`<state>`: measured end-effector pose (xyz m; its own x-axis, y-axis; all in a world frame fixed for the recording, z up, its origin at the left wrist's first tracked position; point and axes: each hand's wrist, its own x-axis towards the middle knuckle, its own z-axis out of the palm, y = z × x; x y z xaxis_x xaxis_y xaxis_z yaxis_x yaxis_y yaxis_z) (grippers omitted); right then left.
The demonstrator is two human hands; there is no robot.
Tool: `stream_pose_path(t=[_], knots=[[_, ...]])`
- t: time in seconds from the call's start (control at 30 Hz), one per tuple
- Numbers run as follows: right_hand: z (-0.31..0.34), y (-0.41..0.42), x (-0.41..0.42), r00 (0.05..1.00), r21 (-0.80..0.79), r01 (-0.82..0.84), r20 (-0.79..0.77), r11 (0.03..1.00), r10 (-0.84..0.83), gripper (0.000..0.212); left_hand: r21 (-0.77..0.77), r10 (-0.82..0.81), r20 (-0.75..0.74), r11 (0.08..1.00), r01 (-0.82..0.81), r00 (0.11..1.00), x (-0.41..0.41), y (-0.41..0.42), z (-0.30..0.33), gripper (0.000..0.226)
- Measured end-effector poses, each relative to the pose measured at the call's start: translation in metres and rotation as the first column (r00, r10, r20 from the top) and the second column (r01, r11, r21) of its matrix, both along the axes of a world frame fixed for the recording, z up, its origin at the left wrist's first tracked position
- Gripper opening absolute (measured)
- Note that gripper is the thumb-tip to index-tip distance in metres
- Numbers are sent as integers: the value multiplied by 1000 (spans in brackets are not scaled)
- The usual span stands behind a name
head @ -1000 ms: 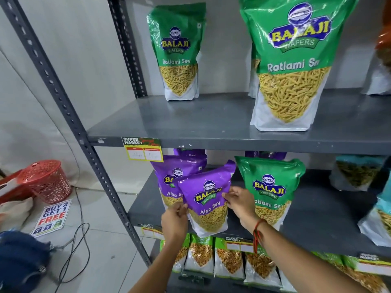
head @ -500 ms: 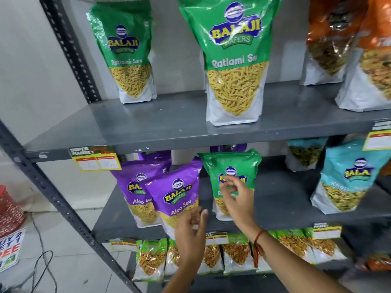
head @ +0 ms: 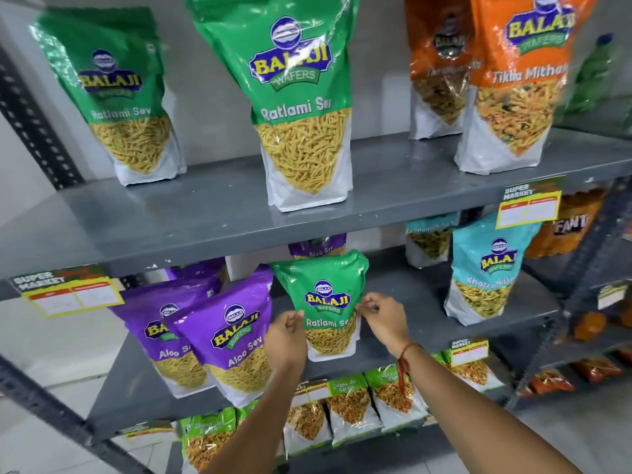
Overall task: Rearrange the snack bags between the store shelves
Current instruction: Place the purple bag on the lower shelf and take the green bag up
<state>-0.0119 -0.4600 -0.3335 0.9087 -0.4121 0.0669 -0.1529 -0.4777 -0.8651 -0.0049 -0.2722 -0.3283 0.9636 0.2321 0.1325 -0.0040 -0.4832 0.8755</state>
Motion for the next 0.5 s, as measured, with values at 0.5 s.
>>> stream_pose_path(t=[0.5], knots=[[18,-35,-84,981,-30,-46,187,998,51,7,-51,-25,120,998,32,992,-68,-12,16,15]])
